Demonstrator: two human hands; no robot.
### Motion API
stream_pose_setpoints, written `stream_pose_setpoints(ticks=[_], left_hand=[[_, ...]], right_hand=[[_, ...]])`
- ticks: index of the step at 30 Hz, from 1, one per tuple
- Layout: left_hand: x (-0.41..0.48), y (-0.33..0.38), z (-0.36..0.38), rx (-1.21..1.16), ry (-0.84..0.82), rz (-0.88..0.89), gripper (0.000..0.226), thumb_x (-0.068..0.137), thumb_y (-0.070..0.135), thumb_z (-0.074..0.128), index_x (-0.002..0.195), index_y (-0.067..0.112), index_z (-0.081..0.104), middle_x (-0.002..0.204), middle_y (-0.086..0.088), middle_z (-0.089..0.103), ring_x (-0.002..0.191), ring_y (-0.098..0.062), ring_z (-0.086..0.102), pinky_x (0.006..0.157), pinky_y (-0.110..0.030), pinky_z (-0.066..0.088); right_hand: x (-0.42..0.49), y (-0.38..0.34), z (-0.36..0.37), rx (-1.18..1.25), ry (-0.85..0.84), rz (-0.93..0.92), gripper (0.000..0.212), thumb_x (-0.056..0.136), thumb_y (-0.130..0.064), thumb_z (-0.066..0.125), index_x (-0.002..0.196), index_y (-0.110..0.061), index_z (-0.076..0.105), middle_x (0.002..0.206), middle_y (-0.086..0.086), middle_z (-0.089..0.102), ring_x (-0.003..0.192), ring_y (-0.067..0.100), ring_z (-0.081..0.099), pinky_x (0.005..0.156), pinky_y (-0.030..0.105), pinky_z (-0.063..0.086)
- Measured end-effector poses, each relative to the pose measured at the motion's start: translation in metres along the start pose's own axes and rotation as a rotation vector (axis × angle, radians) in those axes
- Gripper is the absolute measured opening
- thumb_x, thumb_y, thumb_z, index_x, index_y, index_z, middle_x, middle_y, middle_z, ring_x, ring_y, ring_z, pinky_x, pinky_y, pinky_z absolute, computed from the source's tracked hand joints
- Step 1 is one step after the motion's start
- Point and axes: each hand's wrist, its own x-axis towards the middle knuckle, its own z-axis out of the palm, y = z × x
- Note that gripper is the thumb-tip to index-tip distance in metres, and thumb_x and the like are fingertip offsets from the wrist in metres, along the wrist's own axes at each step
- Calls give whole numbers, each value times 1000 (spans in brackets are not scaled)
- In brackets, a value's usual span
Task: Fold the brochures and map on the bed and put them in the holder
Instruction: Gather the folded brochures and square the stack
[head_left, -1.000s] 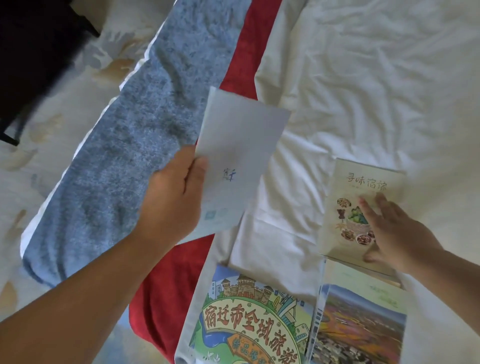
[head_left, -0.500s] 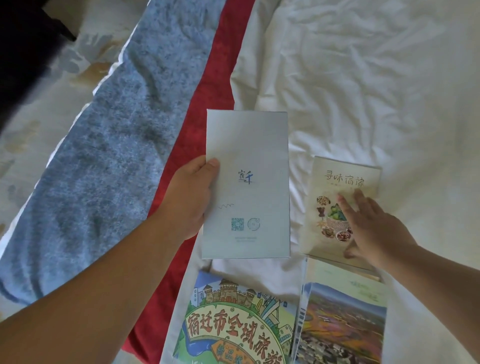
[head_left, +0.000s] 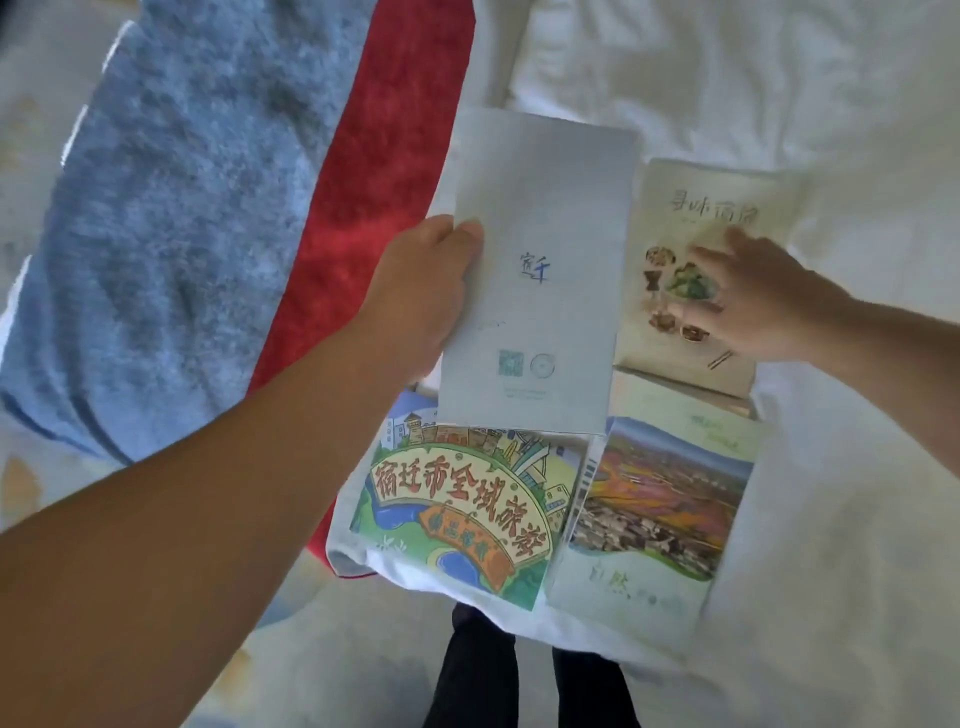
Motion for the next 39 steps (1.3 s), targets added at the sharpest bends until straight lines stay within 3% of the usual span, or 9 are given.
stream_pose_setpoints(ticks=[2, 6, 12, 16, 20, 24, 29, 36, 39], left_hand=[[-9, -13, 7, -23, -25, -16, 15, 98, 24, 50, 105, 12, 57, 101, -13, 54, 90, -27, 50, 98, -66, 36], [-31, -20, 30, -44, -50, -76, 20, 97, 22, 50, 91, 9, 64, 95, -21, 66, 86, -35, 65, 94, -57, 47], [-62, -28, 57, -230, -151, -279, 23, 95, 20, 49, 93, 12, 71, 85, -11, 73, 81, -28, 73, 83, -46, 59], [-75, -34, 67, -325, -205, -374, 24, 98, 23, 51, 97, 9, 69, 80, -8, 71, 75, -25, 71, 67, -35, 60], [-84, -40, 72, -412, -273, -471, 35, 101, 29, 49, 116, 2, 65, 101, -15, 70, 89, -29, 70, 71, -32, 59], [-91, -45, 71, -440, -346, -492, 38, 102, 30, 46, 120, 3, 64, 94, -12, 71, 83, -27, 70, 63, -28, 57], [-91, -50, 69, -402, -329, -479, 39, 102, 32, 45, 123, 4, 62, 118, -23, 64, 101, -33, 65, 78, -37, 56], [-92, -54, 62, -405, -363, -389, 32, 99, 33, 51, 116, 10, 65, 86, -3, 70, 95, -31, 67, 74, -36, 55], [-96, -52, 56, -401, -436, -345, 31, 93, 42, 55, 105, 17, 67, 83, 3, 72, 84, -20, 70, 61, -27, 53]], right_hand=[[-20, -23, 4, 324, 194, -18, 70, 96, -56, 44, 150, -13, 32, 152, 15, 35, 139, 28, 34, 109, 36, 29], [-71, -77, 25, 864, 192, 37, 101, 77, -71, 62, 155, -28, 15, 154, -7, 30, 138, 10, 33, 103, 27, 25], [-110, -89, 47, 740, 62, 126, 133, 46, -82, 69, 150, -49, -8, 161, -12, -12, 149, 18, 13, 113, 40, 32], [-123, -81, 51, 728, -1, 188, 132, 49, -75, 75, 149, -52, -9, 160, -14, -19, 151, 20, 8, 115, 48, 31], [-133, -73, 57, 745, -31, 222, 130, 51, -74, 73, 147, -54, -12, 160, -17, -19, 151, 21, 9, 113, 49, 34], [-139, -69, 65, 725, -29, 226, 129, 49, -77, 68, 145, -56, -15, 160, -17, -18, 151, 20, 8, 115, 47, 30], [-142, -69, 68, 705, -27, 227, 128, 43, -83, 59, 141, -59, -20, 159, -22, -17, 150, 20, 9, 114, 46, 29], [-151, -71, 62, 807, -41, 211, 125, 43, -83, 58, 141, -61, -17, 160, -23, -10, 149, 8, 10, 114, 47, 31], [-156, -75, 58, 985, -54, 174, 125, 44, -75, 64, 146, -58, -8, 160, -22, 6, 144, 6, 26, 106, 43, 42]])
